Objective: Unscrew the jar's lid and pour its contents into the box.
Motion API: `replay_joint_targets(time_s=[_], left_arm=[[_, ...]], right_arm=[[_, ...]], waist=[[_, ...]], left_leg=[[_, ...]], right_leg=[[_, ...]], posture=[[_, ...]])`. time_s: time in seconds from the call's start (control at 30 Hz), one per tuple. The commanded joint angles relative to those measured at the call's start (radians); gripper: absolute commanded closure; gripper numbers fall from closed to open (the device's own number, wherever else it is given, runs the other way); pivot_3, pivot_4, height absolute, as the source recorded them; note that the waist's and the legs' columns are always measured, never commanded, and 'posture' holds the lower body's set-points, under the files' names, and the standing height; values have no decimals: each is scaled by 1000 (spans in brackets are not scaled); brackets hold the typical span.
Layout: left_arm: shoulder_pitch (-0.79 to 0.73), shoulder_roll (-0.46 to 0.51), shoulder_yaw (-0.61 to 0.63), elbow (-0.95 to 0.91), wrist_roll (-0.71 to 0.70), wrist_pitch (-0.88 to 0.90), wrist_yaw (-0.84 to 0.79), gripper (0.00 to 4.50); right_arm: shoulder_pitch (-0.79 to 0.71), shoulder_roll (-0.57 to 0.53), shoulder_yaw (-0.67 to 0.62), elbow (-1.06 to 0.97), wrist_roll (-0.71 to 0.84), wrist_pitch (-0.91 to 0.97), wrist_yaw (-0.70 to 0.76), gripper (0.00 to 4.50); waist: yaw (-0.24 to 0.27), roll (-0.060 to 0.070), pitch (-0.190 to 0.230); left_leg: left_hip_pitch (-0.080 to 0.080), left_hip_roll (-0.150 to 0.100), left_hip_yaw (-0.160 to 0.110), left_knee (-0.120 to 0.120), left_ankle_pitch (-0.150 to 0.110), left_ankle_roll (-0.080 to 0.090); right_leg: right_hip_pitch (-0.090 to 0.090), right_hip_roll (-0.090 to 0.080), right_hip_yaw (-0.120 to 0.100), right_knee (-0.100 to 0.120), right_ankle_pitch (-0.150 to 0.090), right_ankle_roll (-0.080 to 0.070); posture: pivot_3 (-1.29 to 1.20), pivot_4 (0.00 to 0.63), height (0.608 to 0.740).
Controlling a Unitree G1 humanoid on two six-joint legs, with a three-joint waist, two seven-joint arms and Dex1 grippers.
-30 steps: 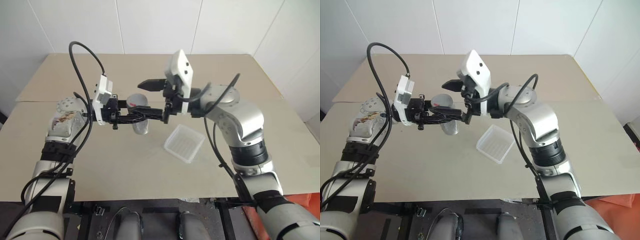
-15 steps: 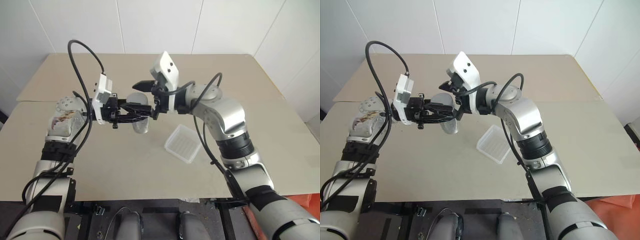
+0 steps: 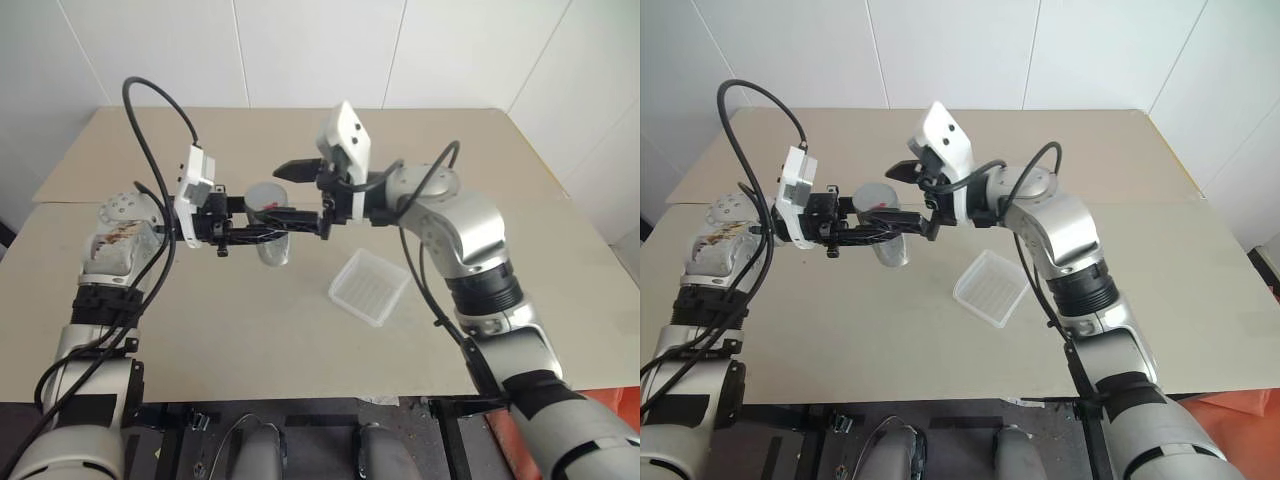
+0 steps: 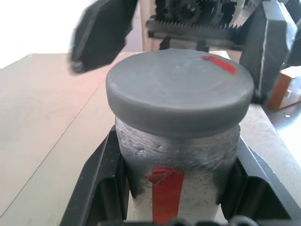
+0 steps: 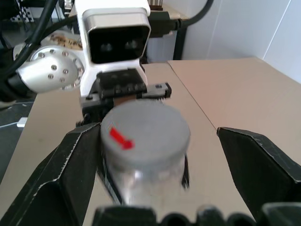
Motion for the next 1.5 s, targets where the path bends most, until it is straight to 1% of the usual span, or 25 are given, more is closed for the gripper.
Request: replay_joint_targets(time_s=[0.03,0.1,0.2,0.37,0.5,0.6,0.7,0.8,1.03,1.13,1.2,1.5], left_arm=[[10,32,24,-78,-36,-8,-63,2483],[15,37,26,-81,-35,-5,-69,2483],[22,43,27,-85,-33,-3,-74,2483],[0,18,18,-52,-16,-16,-56,2483],[-28,-20,0,-19,5,-33,-43,2483],[-49,-47,-7,11,18,-48,-42,2483],[-64,-65,-10,32,23,-60,-44,2483],[-72,-75,-12,33,20,-61,-56,2483],[-68,-66,-8,17,19,-55,-64,2483],[-59,-60,-3,6,17,-51,-67,2483],[-53,-52,1,2,17,-49,-68,2483],[-39,-27,10,-14,7,-38,-76,2483]], right_arm=[[18,-93,-125,32,-35,-20,-55,51],[30,-109,-136,17,-25,-18,-52,51],[51,-128,-157,-22,-9,-6,-43,51],[89,-144,-152,-150,43,29,-1,51],[83,-111,-132,-256,107,84,-1,51],[58,-56,-81,-284,82,105,-55,51],[34,-10,-43,-266,49,87,-83,51],[-14,45,-12,-185,2,72,-122,51],[-58,93,-11,-45,-55,21,-135,51],[-57,88,-21,-14,-55,13,-128,51],[-44,66,-34,-19,-50,14,-116,51],[28,-71,-97,-69,-19,29,-71,51]], waist=[[4,0,0],[10,0,0],[0,0,0],[-9,0,0],[-5,0,0],[-5,0,0],[-5,0,0],[-5,0,0],[-4,0,0],[-4,0,0],[-4,0,0],[-1,0,0]], left_leg=[[0,0,0,0,0,0],[0,-1,0,0,0,0],[0,0,1,0,0,0],[0,0,0,0,0,0],[0,0,0,0,0,0],[0,0,0,0,0,0],[0,0,0,0,0,0],[0,0,0,0,0,0],[0,0,0,0,0,0],[0,0,0,0,0,0],[0,0,0,0,0,0],[0,0,0,0,0,0]], right_leg=[[0,0,0,0,0,0],[1,-1,-1,-1,0,0],[0,-1,0,-1,0,0],[0,0,0,-1,0,0],[0,0,0,-1,0,0],[0,0,0,-1,0,0],[0,0,0,0,0,0],[0,0,0,0,0,0],[0,0,0,0,0,0],[0,0,0,0,0,0],[0,0,0,0,0,0],[0,0,0,0,0,0]], posture=[[0,150,740],[0,150,740],[0,150,740],[0,150,740],[0,150,740],[0,150,740],[0,150,740],[0,150,740],[0,150,740],[0,150,740],[0,150,740],[0,150,740]])
